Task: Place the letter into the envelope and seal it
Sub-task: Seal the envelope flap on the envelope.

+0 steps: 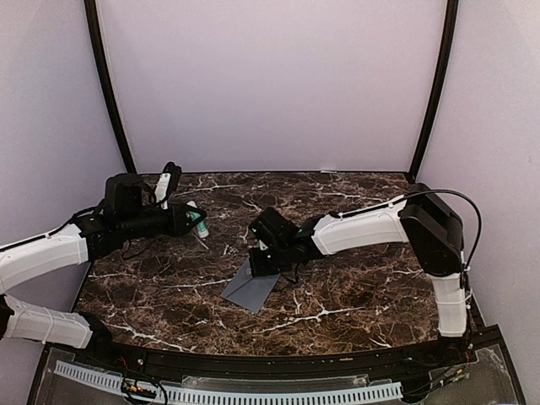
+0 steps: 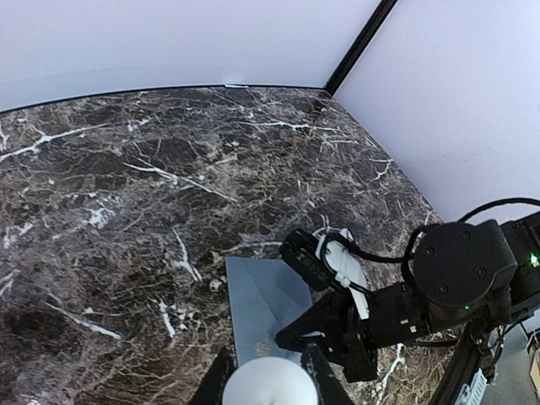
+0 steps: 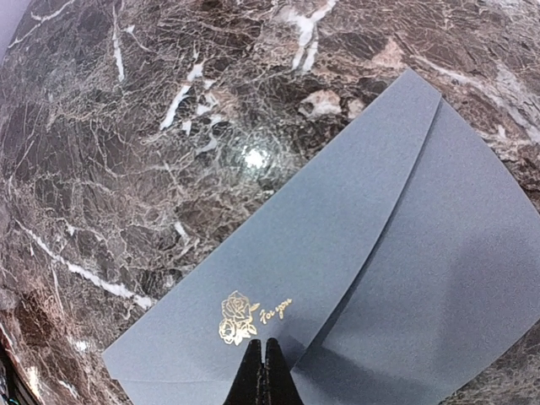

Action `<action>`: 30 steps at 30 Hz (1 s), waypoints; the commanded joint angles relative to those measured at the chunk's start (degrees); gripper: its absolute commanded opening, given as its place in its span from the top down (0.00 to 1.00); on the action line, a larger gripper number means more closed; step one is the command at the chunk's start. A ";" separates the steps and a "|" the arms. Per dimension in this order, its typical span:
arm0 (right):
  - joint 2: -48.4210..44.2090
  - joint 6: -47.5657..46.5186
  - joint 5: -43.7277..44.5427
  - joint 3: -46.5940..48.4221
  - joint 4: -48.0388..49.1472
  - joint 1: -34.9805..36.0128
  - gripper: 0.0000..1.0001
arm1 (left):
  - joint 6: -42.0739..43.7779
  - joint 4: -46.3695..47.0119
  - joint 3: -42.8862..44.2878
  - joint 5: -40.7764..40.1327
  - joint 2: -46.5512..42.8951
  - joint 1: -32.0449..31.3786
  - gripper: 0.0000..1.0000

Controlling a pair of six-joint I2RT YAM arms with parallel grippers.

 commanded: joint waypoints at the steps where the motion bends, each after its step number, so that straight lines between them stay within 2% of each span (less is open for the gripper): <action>1: 1.20 0.05 -0.62 -1.09 1.78 -0.73 1.00 | -4.88 11.43 -6.48 -2.05 -1.65 -5.71 1.00; 6: 1.66 0.82 -0.87 -2.43 1.31 -1.04 1.00 | -6.12 23.68 -11.39 -3.68 1.13 -10.95 1.00; 13: 1.30 1.76 -1.44 -4.53 3.67 -1.12 1.00 | -0.88 34.79 -16.54 -6.23 7.38 -16.00 1.00; 18: 1.06 2.58 -2.45 -5.59 4.89 -1.37 1.00 | 2.50 43.77 -20.41 -11.55 11.87 -18.88 1.00; 24: 0.66 2.88 -3.16 -6.33 5.35 -1.95 1.00 | 6.73 47.37 -20.63 -16.62 18.13 -22.84 1.00; 30: -0.36 3.35 -4.71 -7.52 7.04 -2.21 1.00 | 9.45 48.90 -21.88 -20.66 20.86 -23.17 1.00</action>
